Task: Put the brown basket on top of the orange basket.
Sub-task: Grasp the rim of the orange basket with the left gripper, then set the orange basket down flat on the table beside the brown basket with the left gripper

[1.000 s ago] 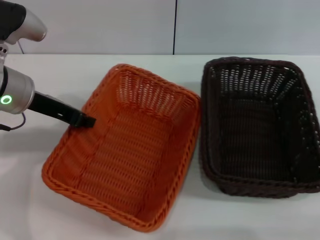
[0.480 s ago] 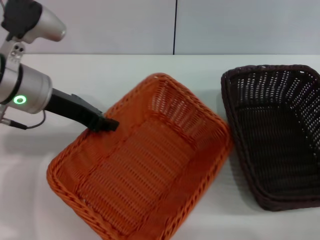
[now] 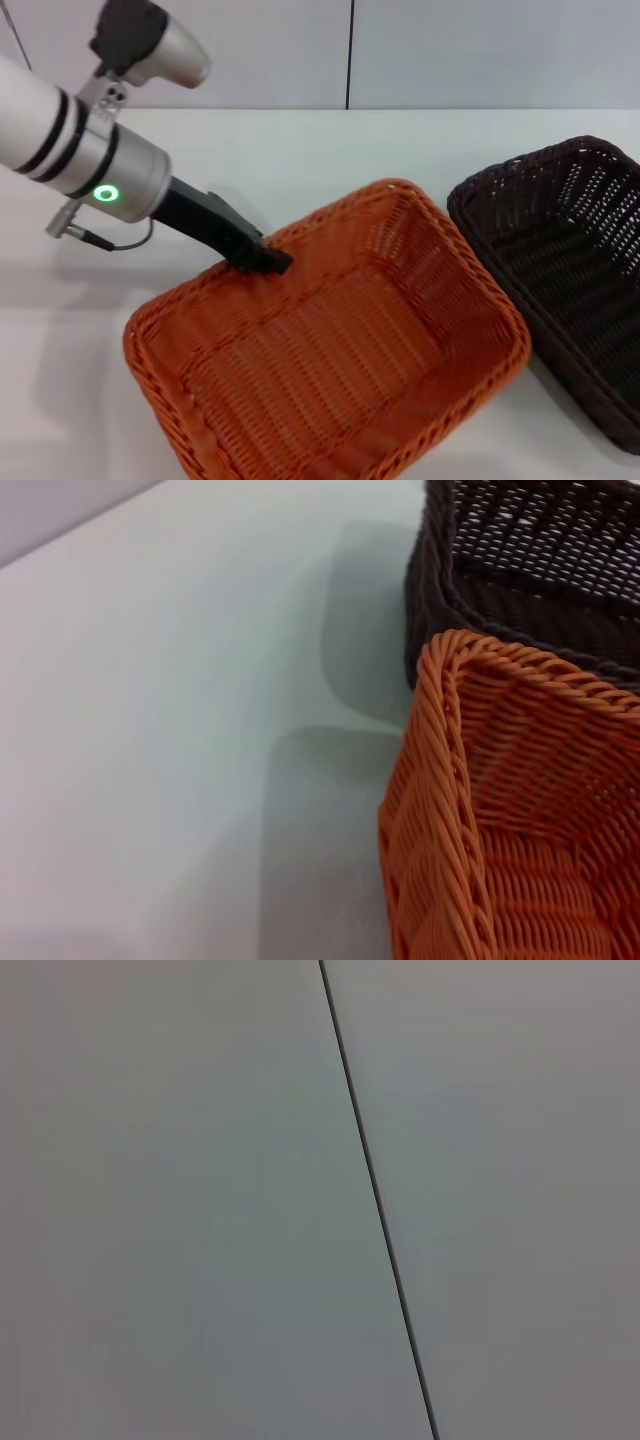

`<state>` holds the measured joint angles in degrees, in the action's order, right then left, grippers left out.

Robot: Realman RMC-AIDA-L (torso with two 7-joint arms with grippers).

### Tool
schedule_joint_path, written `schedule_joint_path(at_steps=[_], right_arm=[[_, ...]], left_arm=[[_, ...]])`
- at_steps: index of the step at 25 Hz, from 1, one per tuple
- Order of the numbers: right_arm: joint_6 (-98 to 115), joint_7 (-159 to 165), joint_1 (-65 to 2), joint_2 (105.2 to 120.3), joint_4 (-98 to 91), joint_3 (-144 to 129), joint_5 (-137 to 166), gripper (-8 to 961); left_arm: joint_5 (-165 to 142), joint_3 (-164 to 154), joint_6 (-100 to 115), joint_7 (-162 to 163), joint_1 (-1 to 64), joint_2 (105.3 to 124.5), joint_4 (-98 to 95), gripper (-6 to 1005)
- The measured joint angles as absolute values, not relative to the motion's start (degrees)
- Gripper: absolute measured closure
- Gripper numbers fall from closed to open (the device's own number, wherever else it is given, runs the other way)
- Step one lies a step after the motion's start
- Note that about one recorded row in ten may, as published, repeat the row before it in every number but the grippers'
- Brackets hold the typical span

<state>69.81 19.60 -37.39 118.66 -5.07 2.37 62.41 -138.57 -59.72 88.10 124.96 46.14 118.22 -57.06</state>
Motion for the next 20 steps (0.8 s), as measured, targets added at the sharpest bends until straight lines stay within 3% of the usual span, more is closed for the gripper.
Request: schedule_joint_path(at_steps=[20], right_arm=[[69.47,19.6,-37.35,118.65,-4.91,2.37,62.19,461]], left_arm=[[-130.39,-64.03,85.6,117.55,48.73,118.37,-50.78,828]])
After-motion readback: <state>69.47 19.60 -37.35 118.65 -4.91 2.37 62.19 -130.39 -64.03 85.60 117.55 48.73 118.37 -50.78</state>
